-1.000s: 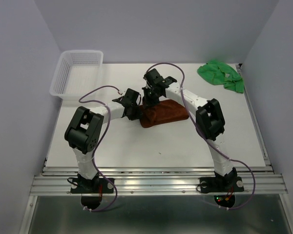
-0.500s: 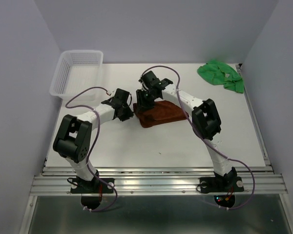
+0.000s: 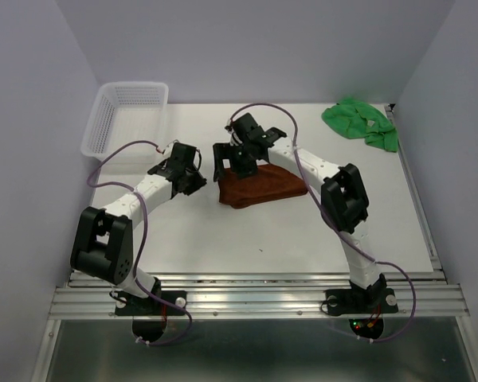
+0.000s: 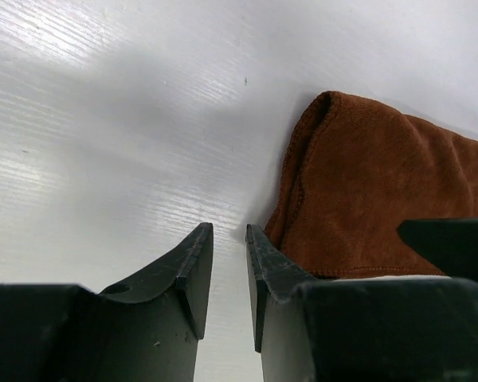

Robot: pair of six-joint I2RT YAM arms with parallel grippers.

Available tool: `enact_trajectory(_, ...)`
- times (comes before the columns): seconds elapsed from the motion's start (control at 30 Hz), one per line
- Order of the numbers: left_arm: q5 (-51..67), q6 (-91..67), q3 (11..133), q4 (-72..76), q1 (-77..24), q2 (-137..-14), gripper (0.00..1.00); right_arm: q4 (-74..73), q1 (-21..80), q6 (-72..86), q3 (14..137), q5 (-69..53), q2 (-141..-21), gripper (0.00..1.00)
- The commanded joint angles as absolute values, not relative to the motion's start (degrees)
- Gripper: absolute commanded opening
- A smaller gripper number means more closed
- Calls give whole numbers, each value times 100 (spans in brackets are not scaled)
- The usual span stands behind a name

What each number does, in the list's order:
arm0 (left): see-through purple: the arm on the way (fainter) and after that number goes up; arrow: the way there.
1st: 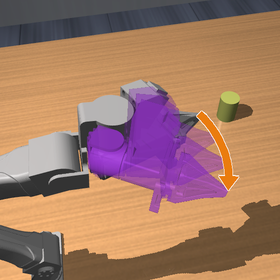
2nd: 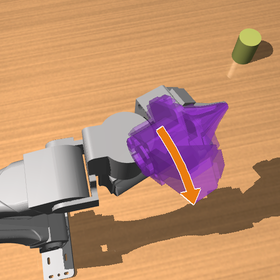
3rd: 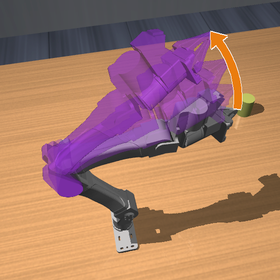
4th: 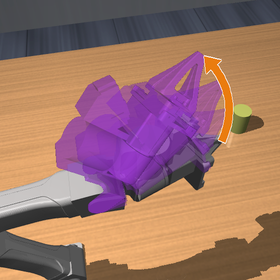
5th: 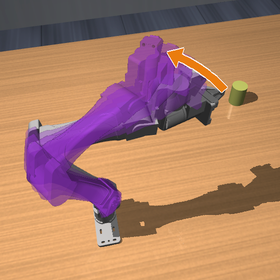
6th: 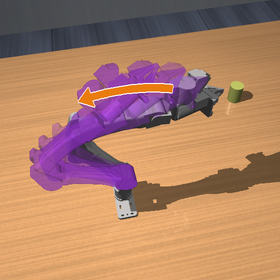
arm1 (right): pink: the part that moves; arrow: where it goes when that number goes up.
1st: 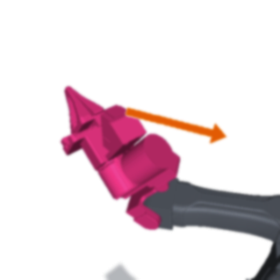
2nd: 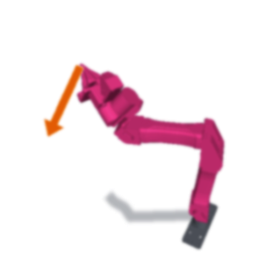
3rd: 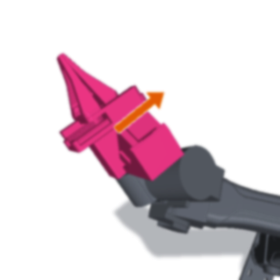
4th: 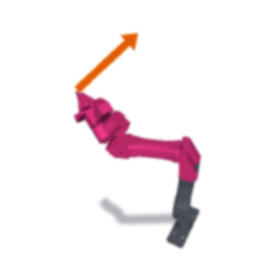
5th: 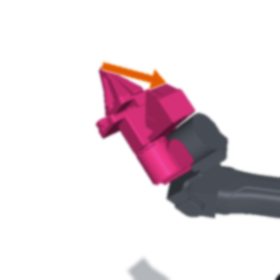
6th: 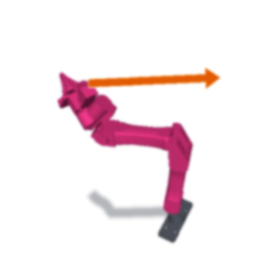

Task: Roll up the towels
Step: Fold the towel

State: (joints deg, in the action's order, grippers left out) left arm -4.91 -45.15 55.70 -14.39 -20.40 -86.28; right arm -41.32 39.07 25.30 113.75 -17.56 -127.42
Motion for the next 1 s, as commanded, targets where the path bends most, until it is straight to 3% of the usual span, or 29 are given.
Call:
enact_trajectory(0.0, -343, -4456, 5528, -1389, -2091, -8437, 35, -3850, 3718, 2522, 11058, -1205, -11920, 100)
enact_trajectory(0.2, -186, -4412, 5923, -1319, -2496, -8762, 35, -3841, 3121, 2373, 10161, -396, -11208, 100)
enact_trajectory(0.37, -35, -4412, 6257, -1143, -2777, -9341, 35, -3683, 2365, 2198, 9519, -773, -11109, 100)
enact_trajectory(0.67, 378, -4465, 6188, -888, -3032, -10116, 32, -3235, 1925, 2004, 8729, -959, -11452, 100)
enact_trajectory(0.97, 281, -3737, 7012, -756, -2910, -11020, 31, -2146, 2065, 2697, 5970, -1371, -10065, 100)
